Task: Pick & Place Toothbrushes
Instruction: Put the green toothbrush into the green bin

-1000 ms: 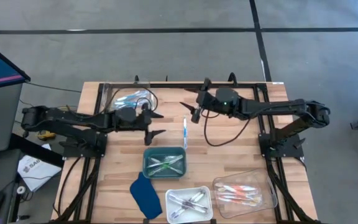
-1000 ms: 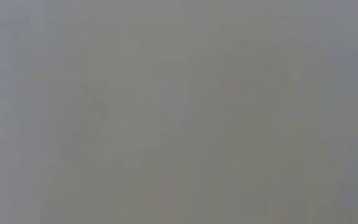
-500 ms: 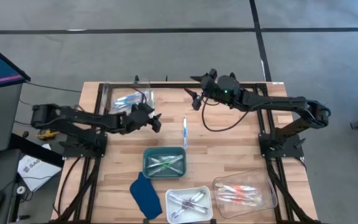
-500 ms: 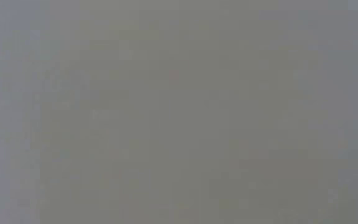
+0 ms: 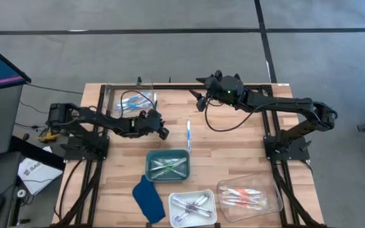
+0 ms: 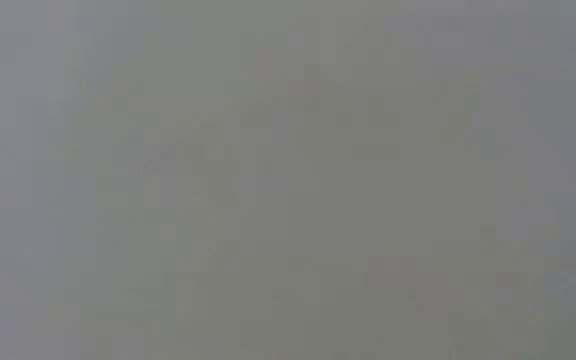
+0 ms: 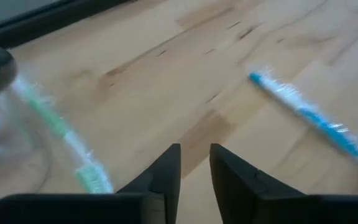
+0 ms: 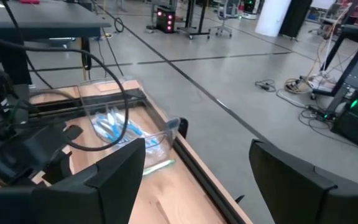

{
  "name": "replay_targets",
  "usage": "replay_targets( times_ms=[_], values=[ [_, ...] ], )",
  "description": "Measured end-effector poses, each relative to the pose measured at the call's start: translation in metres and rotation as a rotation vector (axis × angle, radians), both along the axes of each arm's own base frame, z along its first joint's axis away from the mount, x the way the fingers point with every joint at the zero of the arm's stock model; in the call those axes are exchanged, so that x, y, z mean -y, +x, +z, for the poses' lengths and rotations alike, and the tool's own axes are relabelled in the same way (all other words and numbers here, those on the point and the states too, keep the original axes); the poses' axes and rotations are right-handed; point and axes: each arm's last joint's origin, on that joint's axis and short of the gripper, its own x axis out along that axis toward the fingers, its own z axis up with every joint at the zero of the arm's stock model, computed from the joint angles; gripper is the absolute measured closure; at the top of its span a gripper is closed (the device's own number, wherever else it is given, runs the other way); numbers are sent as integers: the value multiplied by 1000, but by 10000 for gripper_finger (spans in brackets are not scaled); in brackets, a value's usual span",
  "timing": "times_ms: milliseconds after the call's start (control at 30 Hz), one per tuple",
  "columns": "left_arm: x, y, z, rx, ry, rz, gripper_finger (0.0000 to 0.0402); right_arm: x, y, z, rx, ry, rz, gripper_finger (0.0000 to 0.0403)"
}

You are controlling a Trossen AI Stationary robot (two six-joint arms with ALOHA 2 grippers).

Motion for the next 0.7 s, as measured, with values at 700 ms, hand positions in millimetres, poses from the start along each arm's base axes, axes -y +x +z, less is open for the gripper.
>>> replay_targets(
  times_ms=[700],
  values=[
    [4, -16, 125, -194, -115, -177, 311, 3, -1, -1, -2, 10, -9, 121]
  ],
)
